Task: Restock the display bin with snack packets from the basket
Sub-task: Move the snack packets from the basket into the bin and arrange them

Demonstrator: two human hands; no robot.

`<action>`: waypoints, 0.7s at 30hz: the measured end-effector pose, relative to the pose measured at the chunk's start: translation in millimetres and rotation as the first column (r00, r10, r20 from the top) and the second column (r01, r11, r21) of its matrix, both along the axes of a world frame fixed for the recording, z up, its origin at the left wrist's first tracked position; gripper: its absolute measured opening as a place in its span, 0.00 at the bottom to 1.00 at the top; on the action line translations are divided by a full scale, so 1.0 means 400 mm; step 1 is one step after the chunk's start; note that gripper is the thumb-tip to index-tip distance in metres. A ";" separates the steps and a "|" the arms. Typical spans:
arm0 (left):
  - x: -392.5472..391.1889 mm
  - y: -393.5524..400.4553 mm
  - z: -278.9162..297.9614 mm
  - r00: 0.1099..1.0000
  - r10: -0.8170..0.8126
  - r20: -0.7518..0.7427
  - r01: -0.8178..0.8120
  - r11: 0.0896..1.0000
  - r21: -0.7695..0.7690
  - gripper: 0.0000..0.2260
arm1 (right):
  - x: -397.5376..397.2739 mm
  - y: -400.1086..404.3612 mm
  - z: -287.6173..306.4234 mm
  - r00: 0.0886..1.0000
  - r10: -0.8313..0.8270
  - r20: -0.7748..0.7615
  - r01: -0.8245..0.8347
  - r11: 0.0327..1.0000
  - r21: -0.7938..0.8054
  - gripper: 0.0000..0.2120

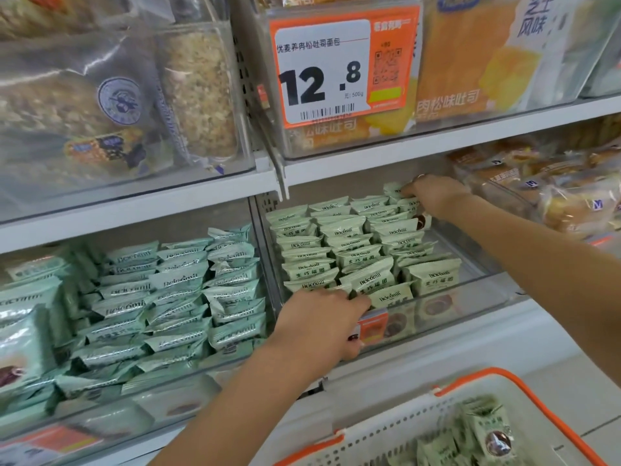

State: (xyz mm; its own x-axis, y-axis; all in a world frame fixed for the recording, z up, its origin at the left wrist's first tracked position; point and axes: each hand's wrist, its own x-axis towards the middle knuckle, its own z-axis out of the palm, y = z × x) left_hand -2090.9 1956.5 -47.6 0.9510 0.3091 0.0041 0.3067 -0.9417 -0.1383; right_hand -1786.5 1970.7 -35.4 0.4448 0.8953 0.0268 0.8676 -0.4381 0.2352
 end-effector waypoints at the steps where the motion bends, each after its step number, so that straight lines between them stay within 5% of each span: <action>1: 0.000 0.000 0.000 1.000 -0.002 0.008 0.002 1.000 0.008 0.17 | -0.002 0.002 0.006 1.000 -0.009 0.000 0.009 1.000 -0.005 0.25; 4: -0.002 0.001 -0.006 1.000 0.001 0.029 -0.001 1.000 0.020 0.16 | -0.006 0.013 -0.002 0.999 -0.007 0.033 0.007 1.000 0.010 0.21; 16: -0.001 -0.001 -0.008 1.000 0.022 -0.001 -0.022 0.998 0.057 0.16 | -0.011 -0.052 -0.010 0.998 0.026 0.057 -0.033 0.993 0.115 0.36; 21: 0.001 -0.019 -0.017 0.992 0.125 -0.018 -0.121 0.981 0.150 0.28 | -0.060 -0.165 0.004 0.977 0.031 -0.213 0.019 0.974 0.227 0.26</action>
